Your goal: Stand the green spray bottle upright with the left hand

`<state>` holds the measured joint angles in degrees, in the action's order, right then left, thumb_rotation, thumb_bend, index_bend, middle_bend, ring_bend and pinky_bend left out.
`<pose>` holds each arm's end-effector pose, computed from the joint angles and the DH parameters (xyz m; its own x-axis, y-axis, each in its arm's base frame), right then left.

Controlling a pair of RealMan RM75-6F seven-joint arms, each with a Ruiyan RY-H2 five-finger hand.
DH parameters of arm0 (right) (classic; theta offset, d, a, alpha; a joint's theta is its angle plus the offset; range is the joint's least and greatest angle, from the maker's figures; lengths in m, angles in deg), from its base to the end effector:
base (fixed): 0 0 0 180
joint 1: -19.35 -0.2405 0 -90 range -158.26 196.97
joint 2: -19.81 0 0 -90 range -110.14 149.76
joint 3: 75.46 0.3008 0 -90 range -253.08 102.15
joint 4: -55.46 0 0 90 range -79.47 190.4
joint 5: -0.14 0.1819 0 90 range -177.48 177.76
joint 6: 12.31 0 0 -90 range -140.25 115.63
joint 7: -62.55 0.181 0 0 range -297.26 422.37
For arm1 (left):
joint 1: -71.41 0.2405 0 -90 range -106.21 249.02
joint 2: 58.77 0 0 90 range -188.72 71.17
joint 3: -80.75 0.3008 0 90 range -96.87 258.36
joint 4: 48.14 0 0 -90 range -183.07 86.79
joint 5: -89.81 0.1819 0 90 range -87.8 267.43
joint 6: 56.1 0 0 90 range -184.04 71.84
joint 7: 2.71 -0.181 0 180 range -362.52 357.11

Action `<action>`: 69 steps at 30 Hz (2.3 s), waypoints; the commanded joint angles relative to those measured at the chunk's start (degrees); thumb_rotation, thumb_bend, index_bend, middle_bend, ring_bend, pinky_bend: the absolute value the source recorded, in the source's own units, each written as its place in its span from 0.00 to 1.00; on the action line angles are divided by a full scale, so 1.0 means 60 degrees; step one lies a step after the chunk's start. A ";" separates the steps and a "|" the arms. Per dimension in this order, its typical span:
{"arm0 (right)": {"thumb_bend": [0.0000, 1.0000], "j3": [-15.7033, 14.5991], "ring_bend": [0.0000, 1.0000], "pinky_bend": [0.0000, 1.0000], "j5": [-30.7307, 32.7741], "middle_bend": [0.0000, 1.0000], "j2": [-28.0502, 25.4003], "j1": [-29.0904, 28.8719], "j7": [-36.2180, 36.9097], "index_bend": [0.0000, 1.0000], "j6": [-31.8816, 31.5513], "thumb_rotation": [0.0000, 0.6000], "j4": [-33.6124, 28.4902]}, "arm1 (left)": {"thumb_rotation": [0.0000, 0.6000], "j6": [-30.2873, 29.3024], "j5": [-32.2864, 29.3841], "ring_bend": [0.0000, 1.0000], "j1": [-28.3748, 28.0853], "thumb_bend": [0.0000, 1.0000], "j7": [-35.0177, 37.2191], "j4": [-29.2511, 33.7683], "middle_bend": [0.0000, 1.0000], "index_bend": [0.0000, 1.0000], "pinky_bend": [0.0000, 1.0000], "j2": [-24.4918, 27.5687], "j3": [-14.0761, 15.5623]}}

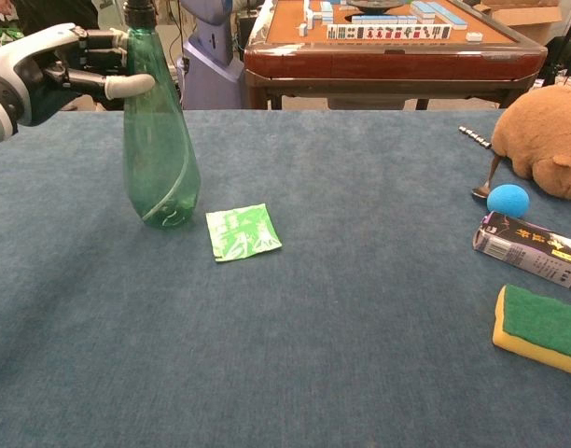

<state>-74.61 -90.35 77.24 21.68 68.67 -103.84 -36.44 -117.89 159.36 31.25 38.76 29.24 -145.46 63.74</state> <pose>-0.3482 -0.1695 0.2516 0.4161 0.0234 0.9090 -0.9092 0.0236 0.4156 -0.1850 0.4384 0.0705 -0.4990 0.2379 0.8333 0.8236 -0.1689 0.5414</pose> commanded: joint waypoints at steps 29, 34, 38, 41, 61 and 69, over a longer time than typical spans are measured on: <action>0.33 0.0021 0.07 0.06 0.0021 0.17 -0.0012 -0.0013 -0.0121 0.21 0.0083 1.00 -0.0108 | 1.00 -0.0765 0.1447 0.00 0.0743 0.31 0.0180 -0.1274 0.01 0.00 0.01 -0.0190 0.0547; 0.33 0.0020 0.07 0.06 0.0008 0.17 -0.0016 0.0004 -0.0081 0.21 0.0052 1.00 -0.0077 | 1.00 -0.0701 0.1422 0.00 0.0812 0.31 0.0136 -0.1009 0.00 0.00 0.00 -0.0004 0.0543; 0.33 0.0025 0.07 0.06 -0.0004 0.17 -0.0031 0.0005 -0.0062 0.21 0.0039 1.00 -0.0073 | 1.00 -0.0728 0.1440 0.00 0.0896 0.31 0.0100 -0.0834 0.00 0.00 0.00 0.0120 0.0565; 0.33 0.0020 0.07 0.06 -0.0031 0.17 -0.0023 0.0001 -0.0039 0.21 0.0036 1.00 -0.0058 | 1.00 -0.0656 0.1493 0.00 0.0969 0.31 -0.0019 -0.0635 0.00 0.00 0.00 0.0355 0.0662; 0.33 0.0014 0.07 0.06 -0.0115 0.17 0.0048 -0.0251 0.0038 0.21 0.0409 1.00 0.0055 | 1.00 -0.2045 0.0202 0.00 0.3025 0.31 -0.5417 0.2026 0.00 0.00 0.00 0.2860 0.1637; 0.33 -0.0001 0.07 0.06 -0.0317 0.17 0.0114 -0.0458 0.0070 0.21 0.0570 1.00 0.0069 | 1.00 -0.3206 0.0729 0.00 0.3949 0.31 -0.6916 0.2882 0.00 0.01 0.00 0.3296 0.2218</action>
<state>-74.61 -92.22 77.90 18.97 69.07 -100.44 -36.04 -135.80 162.62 53.81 -1.30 45.15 -126.66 75.95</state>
